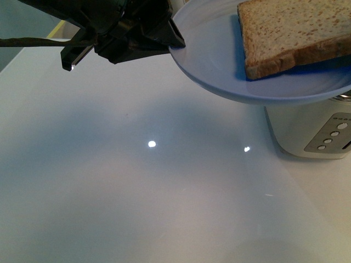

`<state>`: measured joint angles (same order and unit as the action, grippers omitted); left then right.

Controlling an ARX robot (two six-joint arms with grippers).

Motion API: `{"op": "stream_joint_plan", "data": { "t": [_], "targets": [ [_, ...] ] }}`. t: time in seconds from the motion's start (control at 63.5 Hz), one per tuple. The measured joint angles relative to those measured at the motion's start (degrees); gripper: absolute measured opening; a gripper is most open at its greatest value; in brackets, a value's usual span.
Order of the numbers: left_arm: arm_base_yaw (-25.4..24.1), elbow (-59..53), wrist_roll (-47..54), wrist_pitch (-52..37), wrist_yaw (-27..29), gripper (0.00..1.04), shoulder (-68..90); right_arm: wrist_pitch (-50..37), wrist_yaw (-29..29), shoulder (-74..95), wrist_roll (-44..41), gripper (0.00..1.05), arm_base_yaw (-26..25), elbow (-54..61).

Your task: Left arm holds plate, right arm toasts bread

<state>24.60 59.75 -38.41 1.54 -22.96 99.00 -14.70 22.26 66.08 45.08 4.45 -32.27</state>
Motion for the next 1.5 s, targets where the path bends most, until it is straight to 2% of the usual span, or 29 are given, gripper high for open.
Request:
{"op": "stream_joint_plan", "data": {
  "t": [0.268, 0.489, 0.646, 0.725, 0.867, 1.056, 1.213, 1.497],
  "targets": [
    [0.07, 0.00, 0.00, 0.04, 0.00, 0.03, 0.00, 1.99, -0.15, -1.29, -1.66, 0.04, 0.57, -3.50],
    [0.48, -0.35, 0.00, 0.04, -0.02, 0.03, 0.00, 4.66, -1.05, -2.97, -4.31, 0.04, -1.84, -13.64],
    [0.50, -0.52, 0.00, 0.04, 0.02, 0.03, 0.00, 10.21, -8.39, -2.99, -13.97, 0.04, -4.22, -22.36],
    [0.59, -0.55, 0.00, 0.04, 0.02, 0.03, 0.00, 12.17, -12.94, -1.86, -22.67, 0.04, -4.85, -25.53],
    [0.81, -0.55, 0.00, 0.04, 0.04, 0.03, -0.02, 11.89, -19.37, 1.44, -34.88, 0.04, -4.90, -27.36],
    [0.92, -0.68, 0.02, 0.04, 0.28, 0.03, 0.00, 10.60, -23.80, 7.78, -48.19, 0.04, -4.96, -27.36],
    [1.38, -0.68, 0.00, 0.04, 0.28, 0.03, 0.00, 9.64, -25.29, 12.35, -52.33, 0.04, -4.87, -26.99],
    [1.95, -0.68, 0.00, 0.04, 0.31, 0.03, 0.00, 9.33, -24.65, 19.15, -52.37, 0.04, -4.35, -26.82]
  ]
}}
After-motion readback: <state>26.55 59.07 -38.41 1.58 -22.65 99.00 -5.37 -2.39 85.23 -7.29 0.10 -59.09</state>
